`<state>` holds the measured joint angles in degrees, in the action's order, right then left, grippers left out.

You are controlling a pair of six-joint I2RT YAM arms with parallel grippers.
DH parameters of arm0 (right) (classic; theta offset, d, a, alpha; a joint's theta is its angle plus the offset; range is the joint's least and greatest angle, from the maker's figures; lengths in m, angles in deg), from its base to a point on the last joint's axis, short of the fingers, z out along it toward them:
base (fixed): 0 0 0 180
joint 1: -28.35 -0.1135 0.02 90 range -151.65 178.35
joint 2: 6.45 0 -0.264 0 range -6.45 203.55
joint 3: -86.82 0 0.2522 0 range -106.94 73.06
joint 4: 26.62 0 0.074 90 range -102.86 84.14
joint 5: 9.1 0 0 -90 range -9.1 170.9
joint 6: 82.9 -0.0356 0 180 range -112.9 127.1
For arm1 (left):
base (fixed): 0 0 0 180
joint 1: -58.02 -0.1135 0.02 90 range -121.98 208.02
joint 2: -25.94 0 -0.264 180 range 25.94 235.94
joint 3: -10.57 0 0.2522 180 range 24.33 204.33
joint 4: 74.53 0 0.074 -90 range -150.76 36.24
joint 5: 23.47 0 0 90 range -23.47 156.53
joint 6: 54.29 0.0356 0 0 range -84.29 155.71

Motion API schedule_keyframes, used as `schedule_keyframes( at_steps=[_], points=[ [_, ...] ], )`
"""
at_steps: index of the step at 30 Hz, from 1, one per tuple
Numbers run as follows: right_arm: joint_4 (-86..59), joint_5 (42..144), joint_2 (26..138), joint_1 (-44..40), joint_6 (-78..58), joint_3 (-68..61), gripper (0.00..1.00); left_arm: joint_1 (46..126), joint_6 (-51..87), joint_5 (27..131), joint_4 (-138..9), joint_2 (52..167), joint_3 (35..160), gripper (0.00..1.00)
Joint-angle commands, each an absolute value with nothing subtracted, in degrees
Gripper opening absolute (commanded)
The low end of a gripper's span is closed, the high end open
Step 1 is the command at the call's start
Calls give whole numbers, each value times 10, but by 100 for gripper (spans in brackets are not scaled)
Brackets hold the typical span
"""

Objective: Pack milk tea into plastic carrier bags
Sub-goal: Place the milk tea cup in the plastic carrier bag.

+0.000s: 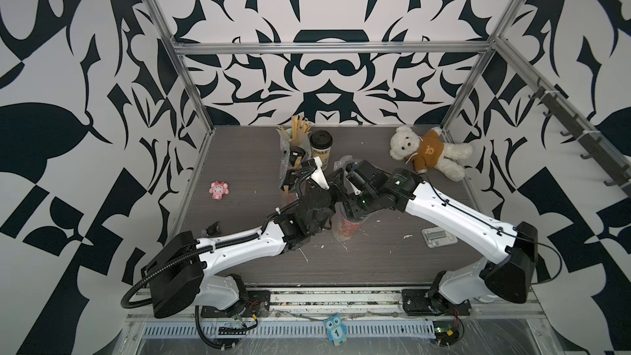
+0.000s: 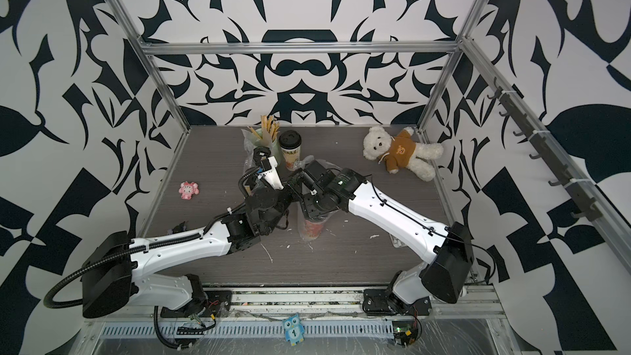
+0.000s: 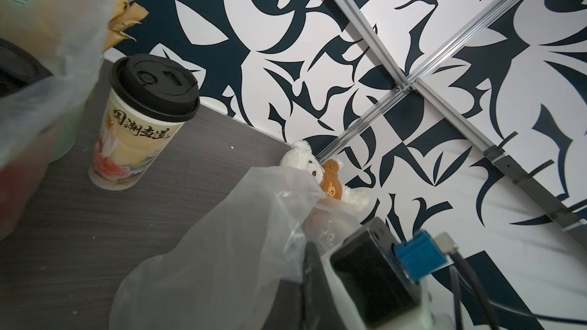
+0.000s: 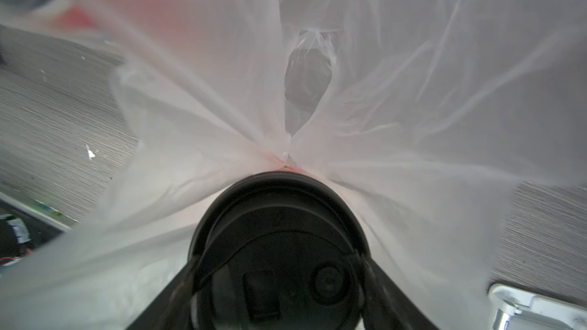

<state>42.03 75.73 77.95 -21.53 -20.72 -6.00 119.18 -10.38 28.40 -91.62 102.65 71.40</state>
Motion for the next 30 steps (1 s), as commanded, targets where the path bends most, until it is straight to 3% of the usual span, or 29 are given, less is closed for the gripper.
schedule_keyframes(
  at_steps=[1, 11, 25, 30],
  points=[
    [484, 728, 787, -232, -205, -69, 24, 1192, -102, 251, -927, 994, 707, 0],
    [494, 704, 802, -255, -212, -66, 31, 1191, -111, 233, -819, 922, 669, 0],
    [461, 729, 793, -259, -210, -69, 71, 1192, -117, 239, -725, 912, 655, 0],
    [454, 737, 786, -259, -205, -85, 78, 1192, -118, 238, -717, 915, 650, 0]
  ],
)
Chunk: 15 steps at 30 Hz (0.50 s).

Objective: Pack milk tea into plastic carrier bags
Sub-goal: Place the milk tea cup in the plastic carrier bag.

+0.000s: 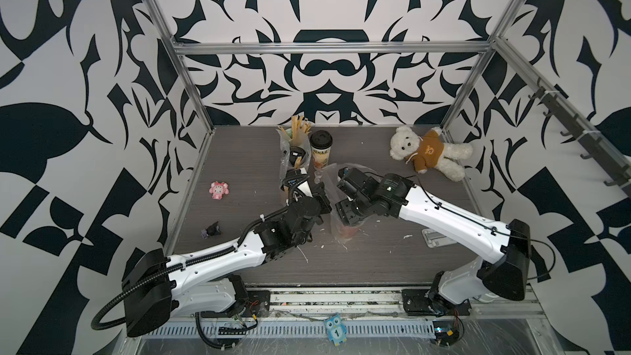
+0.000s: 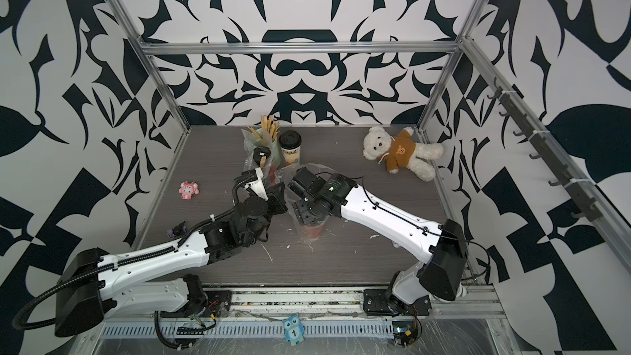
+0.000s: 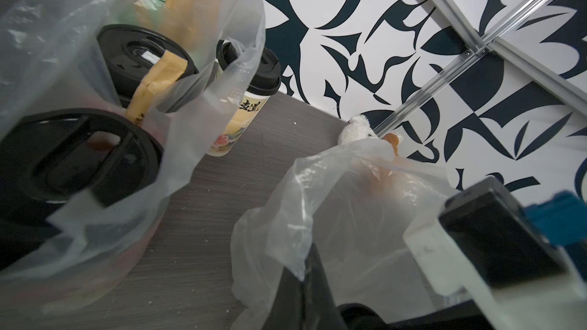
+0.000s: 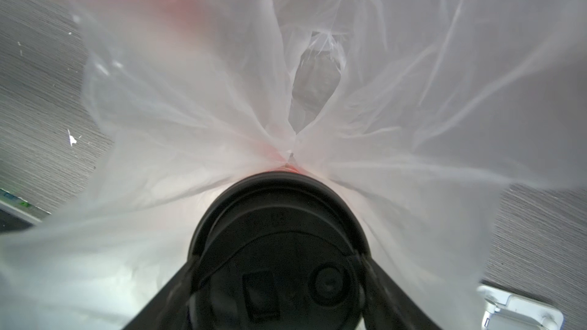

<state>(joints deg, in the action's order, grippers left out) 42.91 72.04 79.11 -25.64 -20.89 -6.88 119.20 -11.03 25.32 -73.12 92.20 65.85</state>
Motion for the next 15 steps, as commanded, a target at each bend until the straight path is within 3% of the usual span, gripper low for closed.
schedule_keyframes(
  at_steps=[1, 15],
  points=[
    [454, 738, 785, -259, -204, -90, 78, 1191, -119, 237, -716, 914, 650, 0],
    [475, 724, 753, -257, -156, -207, 86, 1192, -111, 232, -707, 913, 642, 0]
  ],
)
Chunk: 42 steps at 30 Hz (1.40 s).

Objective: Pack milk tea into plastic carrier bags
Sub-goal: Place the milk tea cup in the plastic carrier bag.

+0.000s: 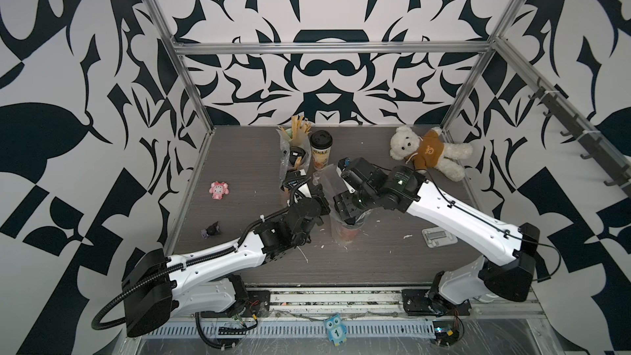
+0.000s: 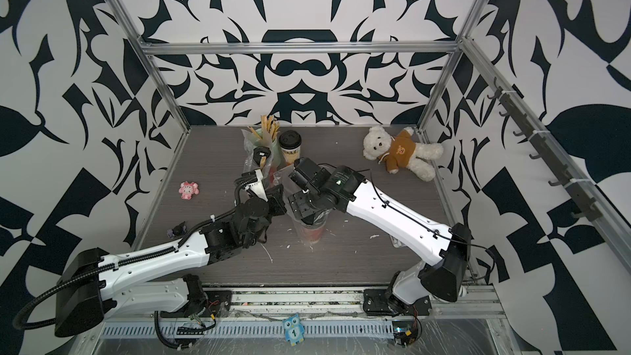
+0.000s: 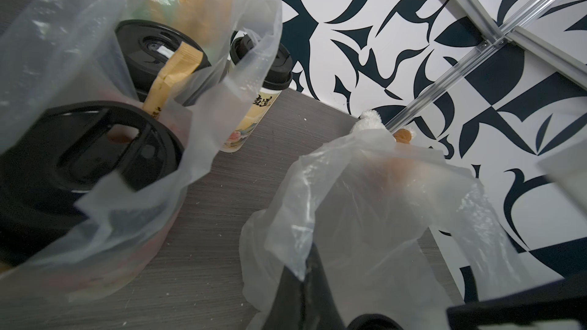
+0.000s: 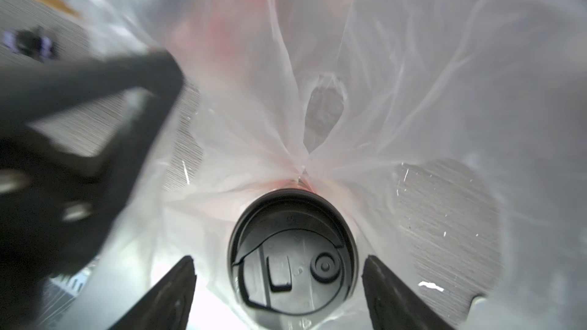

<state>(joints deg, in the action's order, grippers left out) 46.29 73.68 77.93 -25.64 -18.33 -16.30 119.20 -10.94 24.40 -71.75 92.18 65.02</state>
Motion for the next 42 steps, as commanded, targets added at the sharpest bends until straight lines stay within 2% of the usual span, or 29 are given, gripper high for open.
schedule_keyframes(
  at_steps=[1, 5, 10, 15, 25, 30, 42],
  points=[
    [477, 714, 754, -257, -146, -222, 87, 1191, -110, 232, -707, 912, 641, 0],
    [469, 684, 766, -230, -109, -267, 89, 1192, -104, 236, -706, 911, 636, 0],
    [394, 743, 802, -148, -73, -297, 88, 1192, -93, 245, -709, 910, 629, 0],
    [334, 746, 879, -114, -36, -363, 88, 1191, -91, 257, -714, 912, 617, 0],
    [370, 750, 1116, -78, 22, -612, 89, 1192, -94, 265, -744, 912, 590, 0],
    [385, 756, 1192, -73, 29, -699, 89, 1192, -90, 267, -745, 921, 597, 0],
    [357, 802, 1257, -65, 32, -737, 90, 1192, -91, 271, -741, 921, 597, 0]
  ],
)
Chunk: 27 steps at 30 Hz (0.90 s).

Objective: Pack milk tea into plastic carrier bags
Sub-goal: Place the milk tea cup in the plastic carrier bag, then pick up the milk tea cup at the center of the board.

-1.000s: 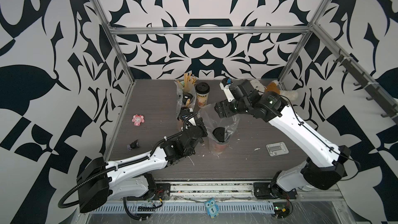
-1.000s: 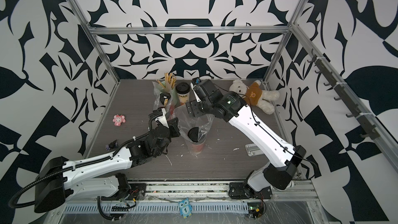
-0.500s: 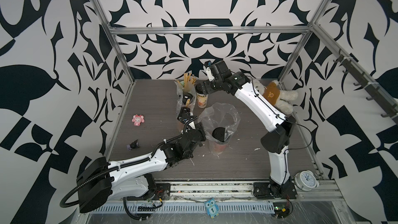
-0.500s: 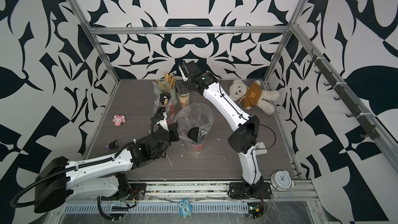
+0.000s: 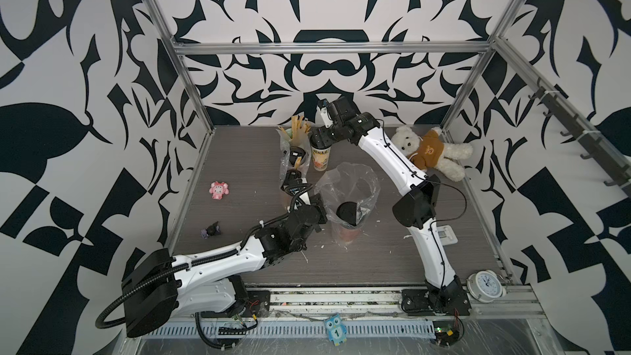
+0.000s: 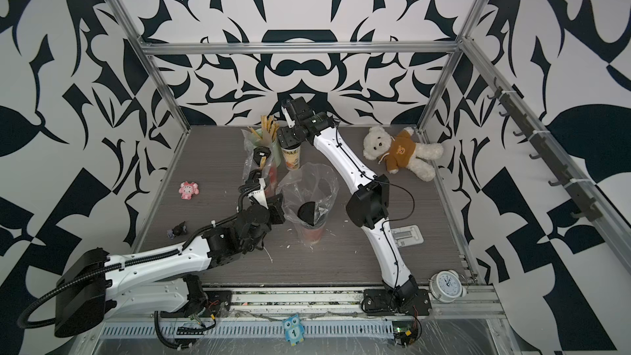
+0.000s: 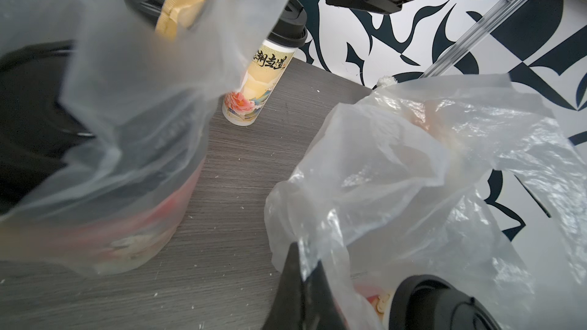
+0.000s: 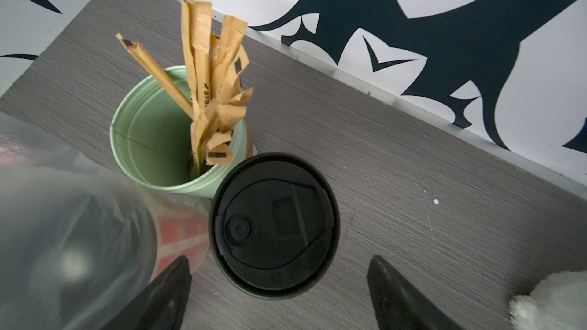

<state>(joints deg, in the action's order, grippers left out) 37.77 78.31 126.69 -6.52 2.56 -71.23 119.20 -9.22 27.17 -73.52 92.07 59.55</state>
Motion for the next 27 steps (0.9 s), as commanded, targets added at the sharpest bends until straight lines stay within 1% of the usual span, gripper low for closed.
schedule_keyframes(
  at_steps=[1, 12, 27],
  points=[
    [355, 805, 1260, -66, 32, -737, 90, 1191, -91, 271, -741, 921, 597, 0],
    [334, 813, 1288, -62, 27, -744, 89, 1192, -97, 267, -733, 920, 598, 0],
    [322, 793, 1299, -61, 25, -745, 89, 1192, -99, 264, -726, 920, 600, 0]
  ],
)
